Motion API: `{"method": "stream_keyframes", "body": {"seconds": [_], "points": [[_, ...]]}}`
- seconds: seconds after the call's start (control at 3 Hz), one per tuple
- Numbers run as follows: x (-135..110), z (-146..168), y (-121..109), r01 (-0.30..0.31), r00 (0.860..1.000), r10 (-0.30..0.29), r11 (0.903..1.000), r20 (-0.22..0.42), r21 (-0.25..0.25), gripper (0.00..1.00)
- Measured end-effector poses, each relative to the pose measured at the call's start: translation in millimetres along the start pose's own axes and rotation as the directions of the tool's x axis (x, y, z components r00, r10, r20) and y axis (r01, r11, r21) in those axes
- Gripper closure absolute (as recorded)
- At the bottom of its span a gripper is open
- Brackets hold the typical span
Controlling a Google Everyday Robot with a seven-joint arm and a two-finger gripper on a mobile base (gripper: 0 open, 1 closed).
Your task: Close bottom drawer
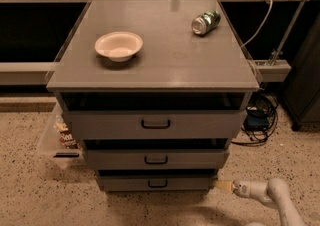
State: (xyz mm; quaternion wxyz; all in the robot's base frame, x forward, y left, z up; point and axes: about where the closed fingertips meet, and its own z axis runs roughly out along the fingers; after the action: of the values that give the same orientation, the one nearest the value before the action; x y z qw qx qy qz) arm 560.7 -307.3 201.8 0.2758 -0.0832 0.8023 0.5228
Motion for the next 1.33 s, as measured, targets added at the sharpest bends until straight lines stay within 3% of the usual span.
{"method": "stream_keyframes", "body": {"seconds": [0.33,0.67,1.33], "points": [[25,-43,-13,-0.058,0.998,0.058,0.9949,-0.004,0.082,1.00],[48,-39,-10,-0.103,0.994,0.104,0.9925,-0.016,0.067,0.82],[48,-39,-10,-0.102,0.994,0.104,0.9926,-0.017,0.066,0.36]]}}
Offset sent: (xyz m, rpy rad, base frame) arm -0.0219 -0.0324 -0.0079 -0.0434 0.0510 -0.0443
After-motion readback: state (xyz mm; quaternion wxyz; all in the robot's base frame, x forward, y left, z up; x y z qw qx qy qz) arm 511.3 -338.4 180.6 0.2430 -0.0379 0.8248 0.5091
